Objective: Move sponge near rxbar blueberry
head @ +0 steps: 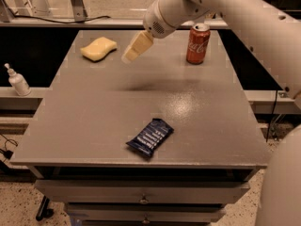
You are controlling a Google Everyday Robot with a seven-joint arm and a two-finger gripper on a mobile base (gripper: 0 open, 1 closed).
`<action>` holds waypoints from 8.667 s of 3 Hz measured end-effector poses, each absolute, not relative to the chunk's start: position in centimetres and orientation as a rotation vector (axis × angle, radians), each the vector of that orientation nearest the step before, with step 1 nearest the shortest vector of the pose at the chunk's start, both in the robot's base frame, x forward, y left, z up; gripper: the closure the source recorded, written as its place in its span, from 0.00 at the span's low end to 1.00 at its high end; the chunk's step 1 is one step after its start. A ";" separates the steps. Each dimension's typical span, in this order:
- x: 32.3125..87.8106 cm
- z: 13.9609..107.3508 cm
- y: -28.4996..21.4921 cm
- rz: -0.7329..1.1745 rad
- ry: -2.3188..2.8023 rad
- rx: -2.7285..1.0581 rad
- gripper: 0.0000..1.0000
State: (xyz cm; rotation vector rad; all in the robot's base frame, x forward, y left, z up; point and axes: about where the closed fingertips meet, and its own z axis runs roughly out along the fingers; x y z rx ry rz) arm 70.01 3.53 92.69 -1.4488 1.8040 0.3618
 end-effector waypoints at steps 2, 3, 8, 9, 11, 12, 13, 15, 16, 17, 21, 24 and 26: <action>73.8 90.0 8.4 0.447 1.826 -1.281 0.00; 75.5 88.9 10.4 0.431 1.817 -1.242 0.00; 79.8 85.1 17.5 0.447 1.878 -1.191 0.16; 79.5 84.5 17.7 0.468 1.896 -1.193 0.40; 78.8 85.8 16.3 0.489 1.887 -1.178 0.88; 77.8 87.5 14.3 0.497 1.867 -1.169 1.00; 75.2 90.8 10.8 0.476 1.785 -1.210 1.00; 75.2 91.4 10.3 0.474 1.771 -1.234 1.00; 73.8 93.0 9.1 0.452 1.757 -1.291 1.00; 71.4 94.1 8.7 0.428 1.764 -1.390 1.00; 65.3 94.1 6.1 0.432 1.813 -1.556 1.00; 58.0 93.1 -2.7 0.393 1.915 -1.592 1.00; 54.2 89.7 -7.6 0.426 1.993 -1.566 1.00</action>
Offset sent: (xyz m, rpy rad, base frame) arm 0.0620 0.0721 -0.0375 0.2010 0.0316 -0.1360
